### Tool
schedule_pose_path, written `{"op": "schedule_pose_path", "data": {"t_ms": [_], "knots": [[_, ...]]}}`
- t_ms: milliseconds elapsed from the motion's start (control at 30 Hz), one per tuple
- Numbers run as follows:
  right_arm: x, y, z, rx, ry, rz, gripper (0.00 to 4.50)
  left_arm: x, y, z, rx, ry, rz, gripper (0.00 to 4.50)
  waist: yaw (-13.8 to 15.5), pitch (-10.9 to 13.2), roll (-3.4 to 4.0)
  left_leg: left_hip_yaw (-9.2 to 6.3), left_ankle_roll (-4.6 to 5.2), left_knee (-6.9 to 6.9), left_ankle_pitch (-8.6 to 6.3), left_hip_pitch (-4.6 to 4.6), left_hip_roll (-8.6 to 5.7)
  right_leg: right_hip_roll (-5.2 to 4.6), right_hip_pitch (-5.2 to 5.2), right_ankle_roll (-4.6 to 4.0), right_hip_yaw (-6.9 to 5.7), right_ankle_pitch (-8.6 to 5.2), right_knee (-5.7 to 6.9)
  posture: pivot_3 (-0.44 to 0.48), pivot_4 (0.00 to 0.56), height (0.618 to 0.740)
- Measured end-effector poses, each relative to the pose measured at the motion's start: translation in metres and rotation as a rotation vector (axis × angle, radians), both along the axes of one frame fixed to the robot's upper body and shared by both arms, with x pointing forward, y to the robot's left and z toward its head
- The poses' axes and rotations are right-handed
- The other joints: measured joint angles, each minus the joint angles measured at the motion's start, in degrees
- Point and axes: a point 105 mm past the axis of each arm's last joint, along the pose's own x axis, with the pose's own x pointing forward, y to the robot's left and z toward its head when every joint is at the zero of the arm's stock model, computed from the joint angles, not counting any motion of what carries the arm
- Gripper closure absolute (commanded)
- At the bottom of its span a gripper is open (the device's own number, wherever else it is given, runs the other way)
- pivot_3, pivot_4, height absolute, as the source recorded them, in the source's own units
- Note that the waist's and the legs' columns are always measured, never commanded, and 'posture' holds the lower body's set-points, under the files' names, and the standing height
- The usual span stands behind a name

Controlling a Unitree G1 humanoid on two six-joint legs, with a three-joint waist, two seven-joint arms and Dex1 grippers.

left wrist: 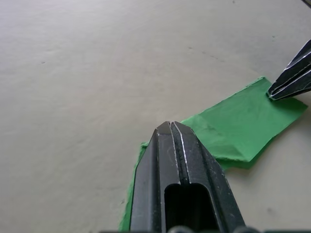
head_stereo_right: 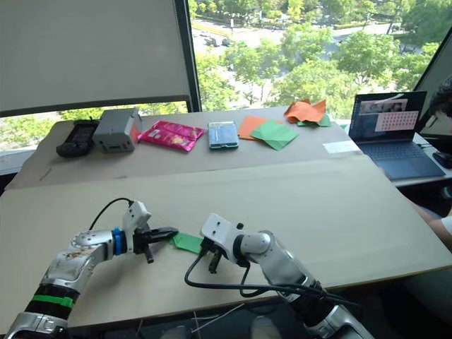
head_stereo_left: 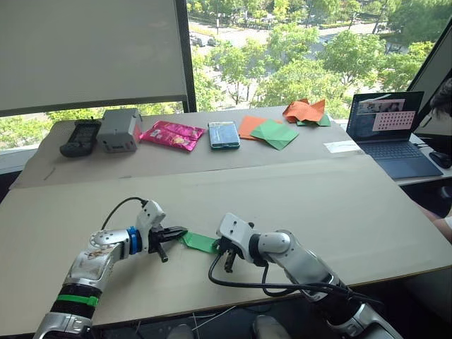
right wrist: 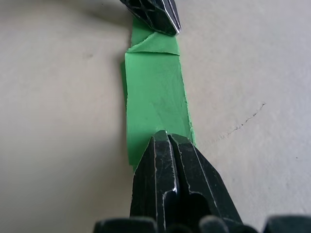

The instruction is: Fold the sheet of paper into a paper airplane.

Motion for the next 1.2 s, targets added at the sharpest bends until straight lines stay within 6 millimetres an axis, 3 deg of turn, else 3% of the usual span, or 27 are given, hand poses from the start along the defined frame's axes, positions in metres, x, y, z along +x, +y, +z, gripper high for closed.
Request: {"op": "schedule_pose_path", "data": {"t_ms": [567,800,1033,1200], "knots": [[-0.001,0.002,0.005,0.011,-0.017,0.024,4.47,0.001,0.005,0.010,-0.024,-0.026,0.044,4.50,-0.02,0.14,-0.05,-0.01,-0.21,-0.02,-0.15,-0.04,0.01,0.00,-0.12,-0.01,0.00,0.00,-0.03,0.000,0.150,0.721],[-0.004,-0.005,0.014,0.036,-0.091,0.073,4.47,-0.019,0.018,0.032,-0.026,-0.018,0.048,4.50,0.23,0.83,-0.36,0.02,-0.21,-0.07,-0.14,-0.54,0.01,0.00,-0.54,-0.02,0.01,0.01,-0.15,0.000,0.150,0.721],[-0.008,-0.018,0.041,0.099,-0.203,0.126,4.47,-0.044,0.003,0.050,-0.031,-0.003,-0.102,4.50,1.53,0.91,-0.30,0.06,-0.19,-0.05,-0.14,-0.97,0.00,0.00,-0.92,-0.03,0.04,0.02,-0.16,0.000,0.150,0.721],[-0.017,-0.022,0.062,0.146,-0.269,0.169,2.87,-0.048,0.003,0.055,-0.047,-0.005,-0.104,4.50,1.72,1.34,-0.36,0.05,-0.21,-0.01,-0.15,-0.92,0.00,-0.03,-1.04,-0.03,0.02,0.01,-0.34,0.000,0.150,0.721]]}}
